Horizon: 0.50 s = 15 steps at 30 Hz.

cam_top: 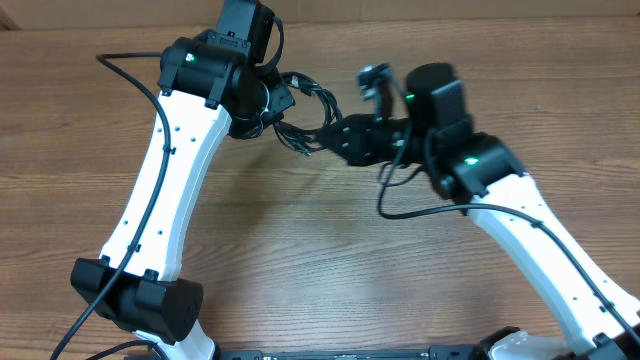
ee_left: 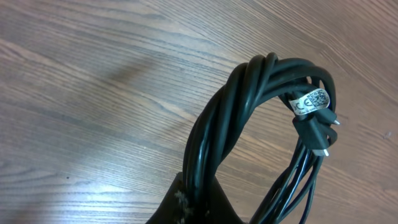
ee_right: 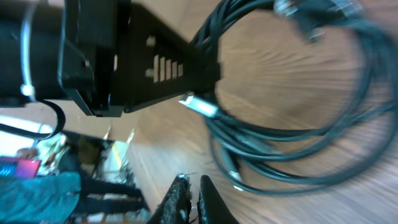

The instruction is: Untangle cables

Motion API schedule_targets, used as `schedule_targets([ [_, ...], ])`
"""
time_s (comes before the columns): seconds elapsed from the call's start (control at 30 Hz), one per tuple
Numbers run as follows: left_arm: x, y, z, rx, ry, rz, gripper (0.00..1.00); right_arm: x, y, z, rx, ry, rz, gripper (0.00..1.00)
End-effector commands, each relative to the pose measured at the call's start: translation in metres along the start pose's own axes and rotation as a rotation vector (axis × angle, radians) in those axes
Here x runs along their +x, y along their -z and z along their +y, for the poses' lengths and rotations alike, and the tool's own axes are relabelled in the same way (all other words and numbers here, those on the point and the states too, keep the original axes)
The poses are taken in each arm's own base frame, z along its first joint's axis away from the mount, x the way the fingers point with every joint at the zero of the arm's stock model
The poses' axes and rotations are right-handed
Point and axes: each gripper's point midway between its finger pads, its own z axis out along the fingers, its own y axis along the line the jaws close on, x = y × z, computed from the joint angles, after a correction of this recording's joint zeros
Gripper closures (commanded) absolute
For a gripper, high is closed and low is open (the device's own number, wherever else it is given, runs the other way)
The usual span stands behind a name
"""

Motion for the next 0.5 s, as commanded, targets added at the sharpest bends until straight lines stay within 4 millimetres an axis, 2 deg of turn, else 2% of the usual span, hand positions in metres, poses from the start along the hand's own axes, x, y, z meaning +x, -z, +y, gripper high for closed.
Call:
schedule_targets([
  [0.0, 0.0, 0.0, 0.004, -0.032, 0.071, -0.009, 0.96, 0.004, -0.025, 0.003, -0.015, -0.069, 0.029, 0.96],
  [0.07, 0.006, 0.0, 0.005, -0.031, 0.075, 0.017, 0.96, 0.004, -0.038, 0.004, -0.032, -0.082, 0.031, 0.96],
  [0.17, 0.012, 0.0, 0.007, -0.034, 0.072, 0.049, 0.96, -0.001, -0.047, -0.003, 0.0, -0.121, -0.001, 0.96],
  [0.23, 0.015, 0.0, 0.005, -0.025, 0.051, 0.065, 0.96, 0.007, -0.056, -0.001, -0.003, -0.118, 0.022, 0.96],
  [0.3, 0.018, 0.0, 0.004, -0.016, 0.026, 0.083, 0.96, 0.009, -0.063, -0.011, 0.031, -0.159, 0.023, 0.96],
  [0.33, 0.023, 0.001, 0.0, 0.012, -0.028, 0.111, 0.96, 0.004, -0.065, -0.021, 0.074, -0.195, -0.009, 0.96],
  [0.43, 0.038, 0.003, -0.01, 0.075, -0.115, 0.183, 0.96, -0.008, -0.063, -0.034, 0.141, -0.194, -0.082, 0.96],
  [0.47, 0.043, 0.004, -0.015, 0.108, -0.172, 0.207, 0.96, -0.01, -0.061, -0.045, 0.197, -0.227, -0.109, 0.96],
])
